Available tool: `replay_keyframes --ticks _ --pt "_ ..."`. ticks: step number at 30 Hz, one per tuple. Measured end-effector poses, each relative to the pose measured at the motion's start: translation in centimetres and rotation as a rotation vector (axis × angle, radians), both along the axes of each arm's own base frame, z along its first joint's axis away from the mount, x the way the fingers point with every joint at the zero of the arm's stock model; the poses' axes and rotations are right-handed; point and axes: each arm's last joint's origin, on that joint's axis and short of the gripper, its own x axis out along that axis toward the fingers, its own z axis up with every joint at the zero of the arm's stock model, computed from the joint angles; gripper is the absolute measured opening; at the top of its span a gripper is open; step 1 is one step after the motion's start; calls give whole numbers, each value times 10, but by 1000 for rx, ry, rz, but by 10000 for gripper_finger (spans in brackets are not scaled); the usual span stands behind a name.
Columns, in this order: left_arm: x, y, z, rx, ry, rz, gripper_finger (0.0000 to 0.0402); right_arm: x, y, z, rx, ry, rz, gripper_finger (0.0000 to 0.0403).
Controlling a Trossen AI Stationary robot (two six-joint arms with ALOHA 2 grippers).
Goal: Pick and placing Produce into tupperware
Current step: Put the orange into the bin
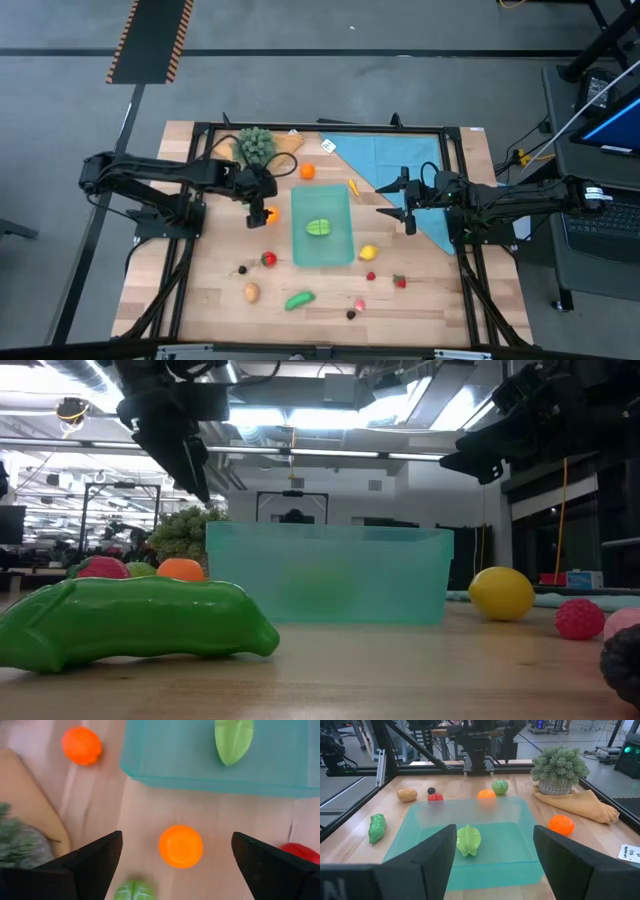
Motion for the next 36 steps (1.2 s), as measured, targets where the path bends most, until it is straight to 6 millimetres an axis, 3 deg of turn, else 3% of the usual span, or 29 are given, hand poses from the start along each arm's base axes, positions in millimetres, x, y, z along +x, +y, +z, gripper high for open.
replay_keyframes --ticks 17,36 --pt "29 1 -59 -47 266 -9 358 0 0 0 0 0 0 267" --pt "46 1 -101 -109 370 -23 355 0 0 -1 -1 8 0 267"
